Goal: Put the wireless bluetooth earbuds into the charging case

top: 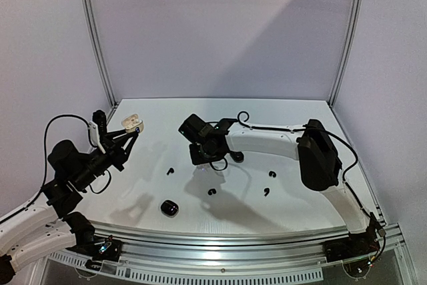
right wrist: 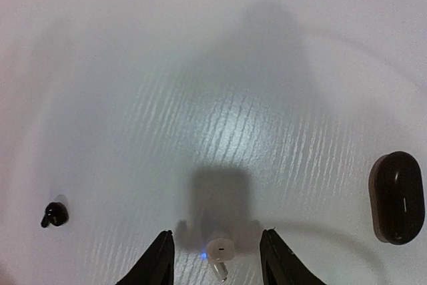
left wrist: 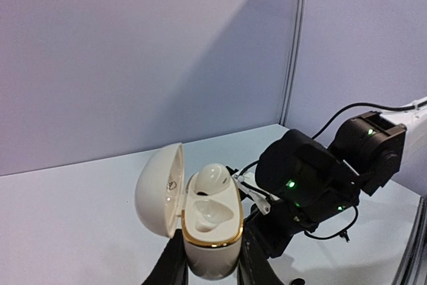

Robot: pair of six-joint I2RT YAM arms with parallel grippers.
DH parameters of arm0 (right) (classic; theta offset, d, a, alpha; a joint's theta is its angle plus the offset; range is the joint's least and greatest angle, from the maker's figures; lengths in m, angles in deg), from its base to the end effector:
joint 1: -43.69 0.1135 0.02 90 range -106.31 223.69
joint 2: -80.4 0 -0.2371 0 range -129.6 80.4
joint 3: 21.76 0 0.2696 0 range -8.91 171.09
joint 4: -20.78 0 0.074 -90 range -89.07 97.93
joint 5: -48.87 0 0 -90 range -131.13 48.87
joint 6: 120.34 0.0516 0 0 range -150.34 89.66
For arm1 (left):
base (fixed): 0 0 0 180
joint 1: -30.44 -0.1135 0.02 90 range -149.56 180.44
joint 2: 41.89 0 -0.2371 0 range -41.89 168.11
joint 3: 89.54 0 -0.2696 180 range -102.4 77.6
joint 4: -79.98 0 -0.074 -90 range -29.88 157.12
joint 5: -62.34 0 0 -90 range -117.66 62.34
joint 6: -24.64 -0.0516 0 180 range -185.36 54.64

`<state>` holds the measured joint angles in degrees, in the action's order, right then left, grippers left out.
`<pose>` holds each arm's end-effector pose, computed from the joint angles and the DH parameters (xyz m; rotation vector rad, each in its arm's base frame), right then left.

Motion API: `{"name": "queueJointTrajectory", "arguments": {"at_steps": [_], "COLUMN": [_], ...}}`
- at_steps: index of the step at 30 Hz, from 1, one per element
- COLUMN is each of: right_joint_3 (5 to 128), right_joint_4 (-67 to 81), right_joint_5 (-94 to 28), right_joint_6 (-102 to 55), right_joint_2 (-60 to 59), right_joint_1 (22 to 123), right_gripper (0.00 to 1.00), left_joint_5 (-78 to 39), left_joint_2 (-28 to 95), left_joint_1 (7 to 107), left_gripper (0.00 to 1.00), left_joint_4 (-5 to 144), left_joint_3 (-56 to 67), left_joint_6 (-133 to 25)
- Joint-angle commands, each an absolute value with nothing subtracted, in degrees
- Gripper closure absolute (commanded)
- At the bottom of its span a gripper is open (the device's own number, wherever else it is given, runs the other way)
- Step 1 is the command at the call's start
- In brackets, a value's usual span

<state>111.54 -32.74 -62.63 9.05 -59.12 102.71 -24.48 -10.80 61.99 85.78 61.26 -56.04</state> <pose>0.2889 0.4445 0.1328 -0.3012 2.4979 0.2026 0.1789 -0.1132 0.2356 0.3402 1.4955 -0.6130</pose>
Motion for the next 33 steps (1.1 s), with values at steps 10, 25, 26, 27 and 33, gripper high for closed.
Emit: {"name": "queueJointTrajectory", "arguments": {"at_steps": [10,25,26,27,33], "right_joint_3": [112.85,112.36,112.24,112.24,112.37], "right_joint_4": [-34.84,-36.17,-36.19,-36.17,-36.66], "right_joint_5": [-60.13,-58.66,-58.56,-58.49,-58.75], "right_joint_6": [14.45,15.03,15.21,15.26,15.22], "right_joint_2": [-64.03,-64.96,-64.97,-64.97,-64.49], "right_joint_1": [101.86,102.81,102.83,102.91,103.01], "right_gripper": [0.63,0.71,0.73,0.75,0.79], "left_joint_5": [-24.04,-24.05,-24.05,-23.98,-23.95], "left_joint_2": [-10.87,-10.86,-10.84,-10.86,-10.87], "left_joint_1": [61.29,61.24,61.29,61.23,61.21], "left_gripper": [1.00,1.00,1.00,1.00,1.00], "left_joint_4": [86.74,86.98,87.00,86.99,87.10], "left_joint_3": [62.13,62.30,62.31,62.33,62.31], "left_joint_6": [-56.70,-56.90,-56.88,-56.85,-56.84]}}
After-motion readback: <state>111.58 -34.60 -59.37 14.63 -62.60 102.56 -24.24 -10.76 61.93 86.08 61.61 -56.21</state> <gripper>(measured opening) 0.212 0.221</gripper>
